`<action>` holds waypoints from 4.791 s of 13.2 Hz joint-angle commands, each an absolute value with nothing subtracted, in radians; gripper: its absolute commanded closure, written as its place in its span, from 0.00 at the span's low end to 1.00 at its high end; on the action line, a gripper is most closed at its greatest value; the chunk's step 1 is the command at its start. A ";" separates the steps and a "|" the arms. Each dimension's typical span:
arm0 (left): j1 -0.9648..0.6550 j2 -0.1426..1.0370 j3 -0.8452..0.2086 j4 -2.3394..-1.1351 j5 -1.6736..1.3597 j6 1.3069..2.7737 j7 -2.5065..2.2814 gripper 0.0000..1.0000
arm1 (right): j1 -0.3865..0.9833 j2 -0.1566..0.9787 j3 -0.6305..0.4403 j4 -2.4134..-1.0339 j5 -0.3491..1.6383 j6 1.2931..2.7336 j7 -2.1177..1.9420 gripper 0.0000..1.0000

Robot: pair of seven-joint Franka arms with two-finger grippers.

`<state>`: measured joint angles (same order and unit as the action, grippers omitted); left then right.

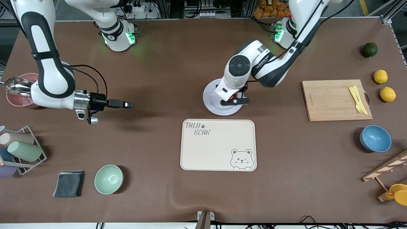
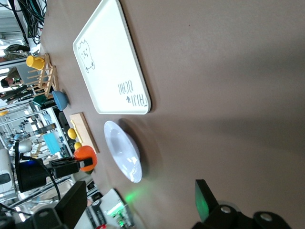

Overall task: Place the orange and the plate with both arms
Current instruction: 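Carry the orange to the white plate while the right gripper reaches forward, then release the orange onto the plate while the right gripper grips the rim, then withdraw the left gripper while the right gripper holds the plate rim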

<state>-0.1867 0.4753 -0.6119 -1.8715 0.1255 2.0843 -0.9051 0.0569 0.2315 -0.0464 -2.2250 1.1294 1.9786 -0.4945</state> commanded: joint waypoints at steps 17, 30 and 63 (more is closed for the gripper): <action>-0.033 0.485 -0.612 -1.715 0.284 1.996 -0.938 0.00 | 0.569 0.433 -0.049 -2.278 1.974 2.164 -0.868 0.13; 0.067 0.243 -0.421 -1.730 0.122 1.818 -0.395 0.00 | 0.773 0.591 -0.049 -2.126 2.309 2.267 -1.009 0.32; -0.063 0.014 -0.037 -1.537 0.014 1.453 -0.091 0.00 | 0.786 0.515 -0.012 -2.096 2.632 2.275 -1.065 1.00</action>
<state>-0.0730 0.0135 -0.0342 -1.5554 0.0349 1.4729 -0.1140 0.8055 0.5425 -0.0092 -2.0947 2.5517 2.2682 -1.0525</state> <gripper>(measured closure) 0.000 0.952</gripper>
